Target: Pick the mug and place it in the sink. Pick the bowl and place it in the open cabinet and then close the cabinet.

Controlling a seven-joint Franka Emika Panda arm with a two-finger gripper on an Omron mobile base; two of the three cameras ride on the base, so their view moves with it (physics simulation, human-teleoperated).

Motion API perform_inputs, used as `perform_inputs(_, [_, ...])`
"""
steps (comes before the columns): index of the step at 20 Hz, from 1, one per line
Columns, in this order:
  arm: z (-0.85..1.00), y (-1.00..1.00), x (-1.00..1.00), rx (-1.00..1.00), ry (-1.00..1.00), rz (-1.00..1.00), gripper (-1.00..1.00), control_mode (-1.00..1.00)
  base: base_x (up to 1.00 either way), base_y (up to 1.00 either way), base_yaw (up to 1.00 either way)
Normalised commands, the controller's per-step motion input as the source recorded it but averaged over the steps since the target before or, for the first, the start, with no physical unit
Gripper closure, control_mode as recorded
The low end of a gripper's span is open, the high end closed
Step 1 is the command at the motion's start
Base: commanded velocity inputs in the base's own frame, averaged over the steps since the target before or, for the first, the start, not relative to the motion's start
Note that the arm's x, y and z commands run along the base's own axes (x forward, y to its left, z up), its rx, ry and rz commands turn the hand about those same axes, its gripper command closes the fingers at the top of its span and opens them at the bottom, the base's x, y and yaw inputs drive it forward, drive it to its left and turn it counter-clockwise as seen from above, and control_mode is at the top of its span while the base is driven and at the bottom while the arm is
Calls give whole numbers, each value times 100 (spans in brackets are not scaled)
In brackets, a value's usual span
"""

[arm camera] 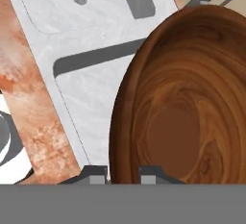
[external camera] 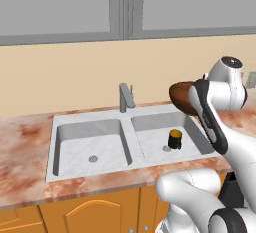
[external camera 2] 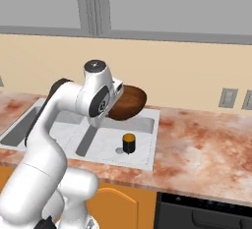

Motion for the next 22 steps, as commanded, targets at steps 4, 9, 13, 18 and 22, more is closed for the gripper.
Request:
perform_inputs(4, [19, 44, -11, 0, 0, 11, 100, -100, 0, 0, 0])
perform_inputs(9, [14, 47, -21, 0, 0, 10, 100, -100, 0, 0, 0])
perform_inputs(13, [15, 36, -34, 0, 0, 9, 100, -100, 0, 0, 0])
perform_inputs(18, [15, 25, -31, 0, 0, 6, 100, -100, 0, 0, 0])
perform_inputs(22, [15, 16, -26, 0, 0, 4, 100, -100, 0, 0, 0])
